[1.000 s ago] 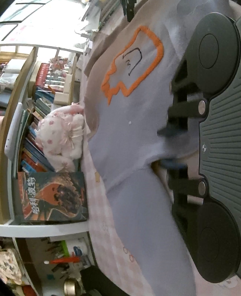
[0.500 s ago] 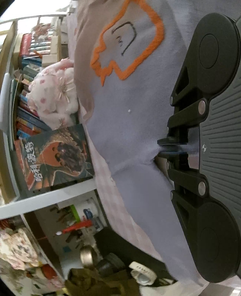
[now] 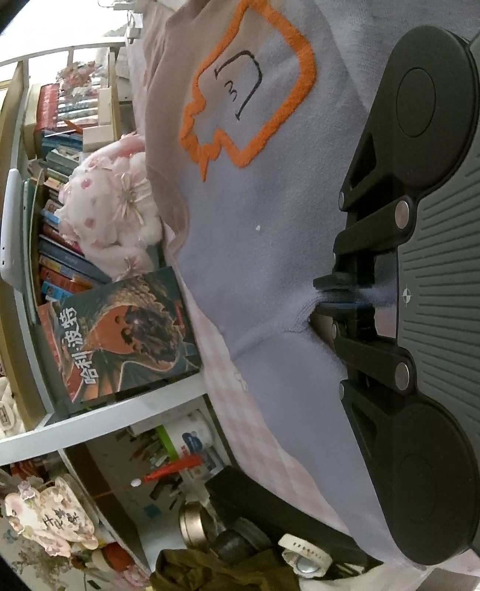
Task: Fold clothes
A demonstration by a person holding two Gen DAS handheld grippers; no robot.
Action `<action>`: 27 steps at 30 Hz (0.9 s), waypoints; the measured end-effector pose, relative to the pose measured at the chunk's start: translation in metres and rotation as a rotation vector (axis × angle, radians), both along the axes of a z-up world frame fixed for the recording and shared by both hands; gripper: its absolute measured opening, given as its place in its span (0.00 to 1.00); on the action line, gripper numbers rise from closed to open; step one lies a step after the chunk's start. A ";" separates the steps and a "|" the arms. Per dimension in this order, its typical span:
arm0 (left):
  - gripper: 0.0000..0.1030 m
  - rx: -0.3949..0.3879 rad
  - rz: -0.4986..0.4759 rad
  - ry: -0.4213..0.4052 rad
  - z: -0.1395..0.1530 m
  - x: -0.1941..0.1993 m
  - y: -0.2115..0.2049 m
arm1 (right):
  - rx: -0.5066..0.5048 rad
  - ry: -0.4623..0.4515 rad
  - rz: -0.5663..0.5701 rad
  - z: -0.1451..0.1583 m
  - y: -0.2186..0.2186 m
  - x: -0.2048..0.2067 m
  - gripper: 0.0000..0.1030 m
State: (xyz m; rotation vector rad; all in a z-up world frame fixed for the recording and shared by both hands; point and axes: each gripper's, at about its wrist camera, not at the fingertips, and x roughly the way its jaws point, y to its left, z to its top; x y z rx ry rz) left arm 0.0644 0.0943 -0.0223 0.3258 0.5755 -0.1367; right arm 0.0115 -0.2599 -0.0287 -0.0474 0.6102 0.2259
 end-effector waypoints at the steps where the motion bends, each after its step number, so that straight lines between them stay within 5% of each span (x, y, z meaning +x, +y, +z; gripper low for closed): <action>1: 0.11 0.003 0.005 -0.003 0.001 -0.002 -0.001 | -0.010 -0.003 -0.004 0.000 0.001 0.004 0.11; 5: 0.20 0.028 -0.012 -0.052 0.010 -0.021 -0.011 | -0.034 0.006 0.013 0.002 0.005 0.004 0.21; 14: 0.60 -0.060 -0.344 -0.074 0.027 -0.080 -0.091 | -0.053 -0.046 0.024 0.002 0.009 -0.036 0.34; 17: 0.60 0.026 -0.422 -0.091 0.022 -0.101 -0.120 | -0.063 -0.054 0.042 0.001 0.013 -0.048 0.37; 19: 0.60 0.155 -0.410 -0.116 0.012 -0.110 -0.132 | -0.079 -0.060 0.051 -0.001 0.015 -0.054 0.38; 22: 0.56 0.282 -0.357 -0.111 -0.001 -0.111 -0.133 | -0.067 -0.065 0.051 -0.003 0.013 -0.056 0.38; 24: 0.24 0.274 -0.315 -0.101 -0.002 -0.111 -0.122 | -0.050 -0.064 0.049 -0.004 0.010 -0.055 0.38; 27: 0.07 0.297 -0.217 -0.183 0.000 -0.122 -0.098 | -0.035 -0.060 0.045 -0.005 0.007 -0.055 0.38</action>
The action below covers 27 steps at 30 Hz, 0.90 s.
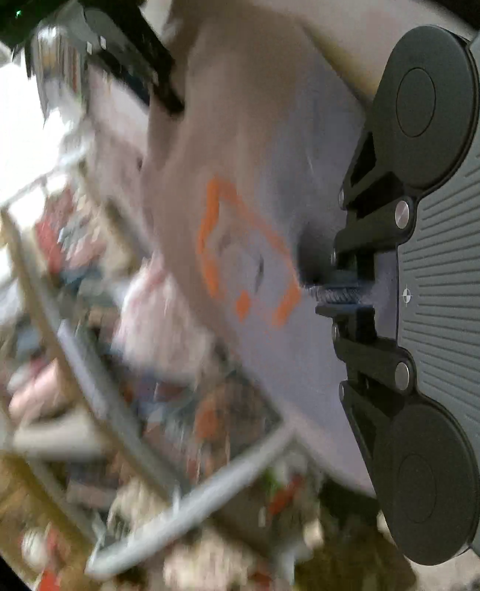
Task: Fold clothes
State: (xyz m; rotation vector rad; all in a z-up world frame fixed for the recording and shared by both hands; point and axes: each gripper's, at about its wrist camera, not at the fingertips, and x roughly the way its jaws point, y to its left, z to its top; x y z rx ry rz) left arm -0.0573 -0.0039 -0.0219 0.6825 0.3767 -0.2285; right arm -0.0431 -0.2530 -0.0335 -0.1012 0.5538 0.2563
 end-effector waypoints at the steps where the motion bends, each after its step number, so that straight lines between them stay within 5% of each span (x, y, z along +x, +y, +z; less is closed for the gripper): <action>1: 0.07 0.008 0.028 -0.050 0.002 -0.009 0.008 | 0.004 0.002 0.000 0.000 -0.001 0.000 0.38; 3: 0.06 -0.058 0.031 -0.049 0.016 -0.030 0.030 | 0.013 0.006 -0.001 -0.001 -0.003 -0.001 0.37; 7: 0.07 -0.241 -0.030 0.101 0.029 -0.068 0.075 | 0.030 0.013 0.001 -0.001 -0.005 -0.001 0.37; 11: 0.13 -0.279 -0.067 0.242 0.015 -0.078 0.094 | 0.036 0.016 0.001 -0.001 -0.005 0.000 0.38; 13: 0.14 -0.237 -0.073 0.251 0.013 -0.081 0.099 | 0.040 0.018 0.002 -0.001 -0.006 0.000 0.38; 16: 0.20 -0.237 -0.048 0.161 0.031 -0.083 0.108 | 0.050 0.026 0.005 0.000 -0.008 0.002 0.38; 21: 0.35 -0.333 -0.018 0.027 0.062 -0.049 0.102 | 0.079 0.042 0.011 0.007 -0.014 0.008 0.38; 27: 0.40 -0.389 0.018 0.110 0.046 0.026 0.087 | 0.139 -0.021 -0.067 0.036 -0.042 0.028 0.44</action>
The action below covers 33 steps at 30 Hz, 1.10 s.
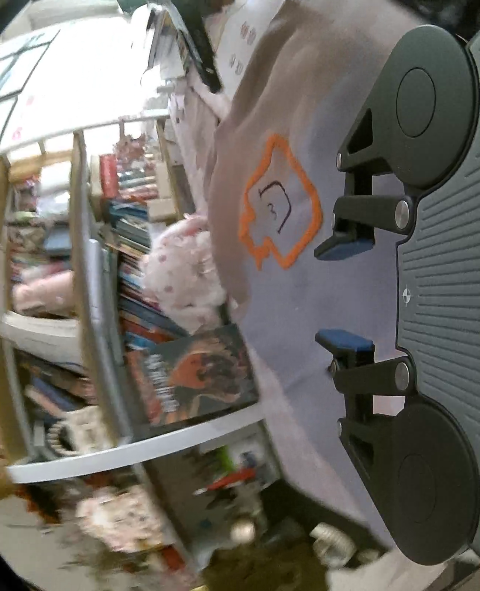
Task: Fold clothes
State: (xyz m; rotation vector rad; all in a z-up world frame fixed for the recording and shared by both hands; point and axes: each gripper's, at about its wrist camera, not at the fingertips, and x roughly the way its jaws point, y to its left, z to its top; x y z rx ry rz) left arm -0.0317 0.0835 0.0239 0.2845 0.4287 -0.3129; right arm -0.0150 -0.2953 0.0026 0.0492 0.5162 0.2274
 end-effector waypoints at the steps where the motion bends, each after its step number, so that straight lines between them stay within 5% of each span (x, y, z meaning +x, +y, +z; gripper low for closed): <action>1: 0.40 -0.006 0.007 0.021 -0.005 0.007 0.000 | 0.006 0.001 -0.023 0.003 -0.006 0.008 0.44; 5: 0.40 -0.002 0.038 0.090 -0.020 0.036 0.000 | 0.054 0.037 -0.117 0.006 -0.033 0.051 0.44; 12: 0.41 0.042 0.017 0.176 -0.040 0.063 -0.004 | -0.062 0.093 -0.233 -0.001 -0.044 0.135 0.44; 17: 0.41 -0.048 0.023 0.199 -0.041 0.066 0.006 | -0.149 0.182 -0.250 -0.020 -0.041 0.183 0.44; 20: 0.42 -0.099 0.023 0.200 -0.044 0.065 0.014 | -0.167 0.202 -0.233 -0.031 -0.041 0.182 0.40; 31: 0.44 -0.040 0.054 0.171 -0.043 0.059 0.006 | -0.309 0.198 -0.398 -0.029 -0.062 0.137 0.40; 33: 0.44 -0.028 0.052 0.165 -0.043 0.059 0.005 | -0.298 0.191 -0.411 -0.023 -0.063 0.135 0.33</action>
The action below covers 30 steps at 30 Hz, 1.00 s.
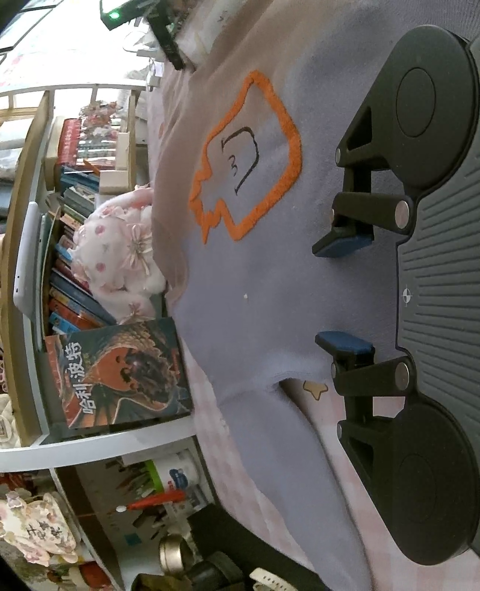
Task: Fold clothes
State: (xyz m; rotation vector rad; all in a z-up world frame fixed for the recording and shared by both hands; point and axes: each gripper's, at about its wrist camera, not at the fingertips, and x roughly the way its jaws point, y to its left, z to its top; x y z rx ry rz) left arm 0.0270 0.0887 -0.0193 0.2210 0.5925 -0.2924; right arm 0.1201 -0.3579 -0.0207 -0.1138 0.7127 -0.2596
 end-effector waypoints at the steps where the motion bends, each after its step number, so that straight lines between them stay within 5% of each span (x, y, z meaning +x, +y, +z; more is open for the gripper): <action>1: 0.44 0.006 -0.001 -0.003 0.000 0.000 0.000 | 0.032 -0.030 0.017 0.006 0.002 -0.003 0.33; 5: 0.44 -0.002 -0.004 0.001 0.000 0.001 0.003 | 0.159 -0.098 0.227 0.028 0.033 0.010 0.43; 9: 0.44 0.000 -0.005 0.000 -0.001 0.001 0.003 | 0.130 -0.030 0.344 0.029 0.073 0.060 0.52; 15: 0.44 -0.015 -0.005 0.008 -0.002 0.002 0.005 | 0.166 0.094 0.337 0.003 0.080 0.115 0.52; 16: 0.44 -0.019 -0.005 0.009 -0.002 0.002 0.005 | 0.185 0.103 0.341 0.000 0.079 0.119 0.46; 18: 0.44 -0.026 -0.005 0.013 -0.002 0.002 0.006 | 0.223 0.102 0.359 0.001 0.076 0.114 0.10; 23: 0.44 -0.017 -0.005 0.009 -0.002 0.002 0.005 | 0.099 0.002 0.268 0.002 0.077 0.093 0.09; 25: 0.44 -0.013 -0.004 0.007 -0.002 0.002 0.004 | 0.124 -0.023 0.210 -0.004 0.070 0.094 0.09; 30: 0.44 -0.004 -0.004 0.003 -0.002 0.001 0.003 | 0.194 -0.055 0.156 -0.010 0.062 0.098 0.29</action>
